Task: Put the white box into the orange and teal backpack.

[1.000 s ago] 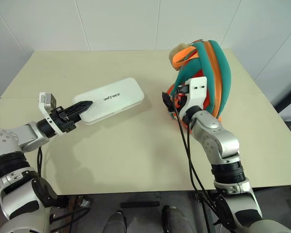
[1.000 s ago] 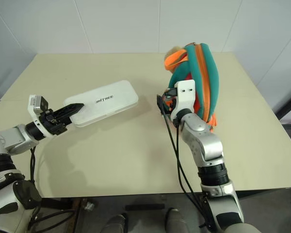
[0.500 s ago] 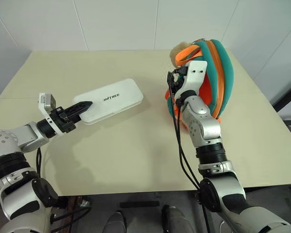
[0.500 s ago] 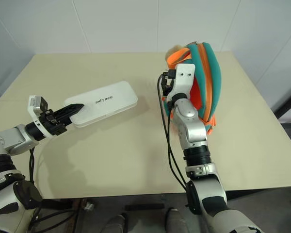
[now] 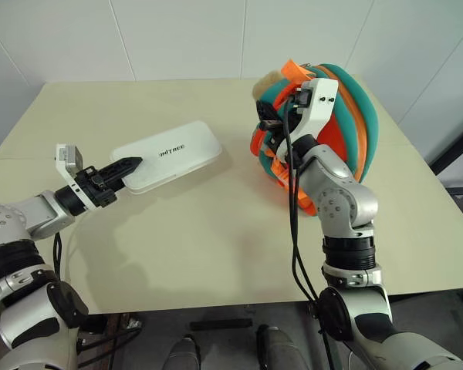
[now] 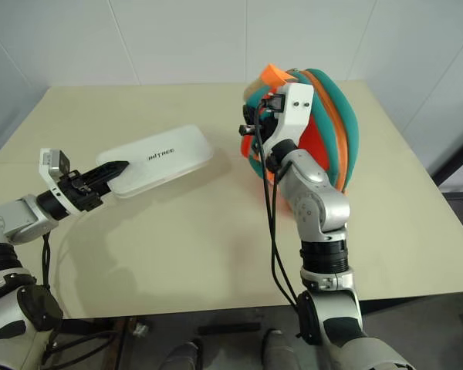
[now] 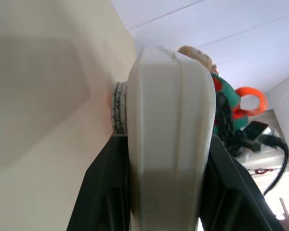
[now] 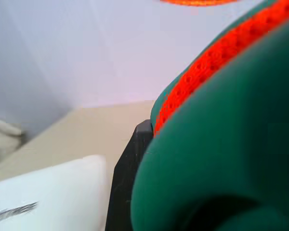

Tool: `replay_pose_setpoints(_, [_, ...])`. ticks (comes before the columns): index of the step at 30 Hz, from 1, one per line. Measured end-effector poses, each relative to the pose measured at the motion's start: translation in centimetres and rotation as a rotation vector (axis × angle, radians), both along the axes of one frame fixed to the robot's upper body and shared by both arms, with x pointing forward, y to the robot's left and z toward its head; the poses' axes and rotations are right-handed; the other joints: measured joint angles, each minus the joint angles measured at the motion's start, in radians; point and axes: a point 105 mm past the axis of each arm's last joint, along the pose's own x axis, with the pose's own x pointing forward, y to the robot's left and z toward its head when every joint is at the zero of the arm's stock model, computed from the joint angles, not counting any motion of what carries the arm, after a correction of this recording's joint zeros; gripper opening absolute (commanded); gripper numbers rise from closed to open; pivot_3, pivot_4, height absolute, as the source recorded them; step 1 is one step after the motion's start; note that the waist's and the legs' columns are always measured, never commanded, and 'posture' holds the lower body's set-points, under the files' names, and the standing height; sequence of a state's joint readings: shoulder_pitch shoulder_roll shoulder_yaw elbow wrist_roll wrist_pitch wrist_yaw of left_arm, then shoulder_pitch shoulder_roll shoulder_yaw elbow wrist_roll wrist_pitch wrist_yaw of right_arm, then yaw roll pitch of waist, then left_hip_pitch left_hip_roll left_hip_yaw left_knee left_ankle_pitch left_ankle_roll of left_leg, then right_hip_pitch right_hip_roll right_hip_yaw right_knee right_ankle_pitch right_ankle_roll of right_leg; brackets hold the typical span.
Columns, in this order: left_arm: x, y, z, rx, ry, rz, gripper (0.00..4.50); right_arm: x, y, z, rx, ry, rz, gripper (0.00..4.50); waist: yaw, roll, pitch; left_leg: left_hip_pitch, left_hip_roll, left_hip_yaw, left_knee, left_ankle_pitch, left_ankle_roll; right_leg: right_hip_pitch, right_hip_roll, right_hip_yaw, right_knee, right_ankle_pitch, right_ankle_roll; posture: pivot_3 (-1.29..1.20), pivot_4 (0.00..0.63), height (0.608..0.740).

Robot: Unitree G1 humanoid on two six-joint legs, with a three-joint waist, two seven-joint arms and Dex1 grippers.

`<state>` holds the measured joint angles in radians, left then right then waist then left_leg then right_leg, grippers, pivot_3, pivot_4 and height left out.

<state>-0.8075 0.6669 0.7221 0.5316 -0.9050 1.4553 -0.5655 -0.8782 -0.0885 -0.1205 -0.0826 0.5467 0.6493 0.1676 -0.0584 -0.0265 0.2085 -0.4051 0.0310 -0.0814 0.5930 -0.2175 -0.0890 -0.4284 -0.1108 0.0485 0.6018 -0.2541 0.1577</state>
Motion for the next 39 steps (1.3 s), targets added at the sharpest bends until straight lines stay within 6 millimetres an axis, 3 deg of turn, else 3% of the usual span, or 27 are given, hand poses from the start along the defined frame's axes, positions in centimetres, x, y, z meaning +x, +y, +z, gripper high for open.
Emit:
replay_pose_setpoints(6, [0.4, 2.1, 1.1, 0.043, -0.028, 0.073, 1.3, -5.0, 1.4, 1.2, -0.059, -0.056, 0.336, 0.0, 0.001, 0.0, 0.0, 0.0, 0.0, 0.0, -0.001, 0.0, 0.0, -0.001, 0.0, 0.0, -0.001, 0.0, 0.0, 0.0, 0.15, 0.74])
replay_pose_setpoints(12, [0.7, 2.5, 1.6, 0.071, -0.055, 0.087, 1.3, -10.6, 2.6, 2.0, -0.152, -0.144, 0.649, 0.0, 0.004, 0.0, 0.001, -0.001, 0.0, 0.0, -0.001, 0.0, 0.0, 0.0, 0.0, 0.0, -0.002, -0.001, 0.0, 0.0, 0.15, 0.74])
replay_pose_setpoints(15, [1.0, 2.5, 1.3, 0.074, -0.048, 0.086, 1.3, -13.1, 2.4, 1.2, -0.209, -0.16, 0.782, 0.0, 0.006, -0.001, 0.001, -0.001, 0.0, 0.0, -0.001, 0.0, 0.0, 0.0, 0.0, -0.001, -0.002, -0.001, 0.0, 0.0, 0.15, 0.74])
replay_pose_setpoints(19, [1.0, 2.5, 1.5, 0.098, -0.065, 0.078, 1.3, -14.9, 1.5, -0.3, -0.313, -0.159, 0.888, 0.0, 0.008, -0.001, 0.001, -0.001, 0.0, 0.0, -0.001, 0.0, 0.0, 0.0, 0.0, -0.001, -0.006, -0.001, 0.0, 0.0, 0.15, 0.74])
replay_pose_setpoints(28, [0.9, 2.6, 2.4, 0.16, -0.232, 0.081, 1.3, -14.0, -0.6, -4.7, -0.602, -0.171, 0.888, 0.0, 0.007, -0.003, 0.001, -0.001, 0.0, 0.002, 0.001, 0.0, 0.0, 0.0, 0.0, 0.0, -0.007, -0.001, 0.0, 0.0, 0.15, 0.74])
replay_pose_setpoints(34, [-1.3, 2.8, 4.4, 0.187, -0.576, 0.041, 1.3, -13.0, -0.9, -5.3, -0.646, -0.195, 0.85, 0.0, 0.01, -0.003, 0.001, -0.001, 0.0, 0.002, 0.001, 0.0, 0.0, 0.0, 0.0, 0.0, -0.007, -0.001, 0.0, 0.0, 0.15, 0.74])
replay_pose_setpoints(39, [-3.0, 3.2, 5.9, 0.157, -0.732, 0.005, 1.3, -12.7, -1.1, -5.7, -0.652, -0.185, 0.836, 0.0, 0.019, -0.003, 0.001, -0.001, 0.0, 0.002, 0.002, -0.001, 0.0, 0.0, 0.0, 0.0, -0.007, -0.001, 0.0, 0.0, 0.15, 0.74])
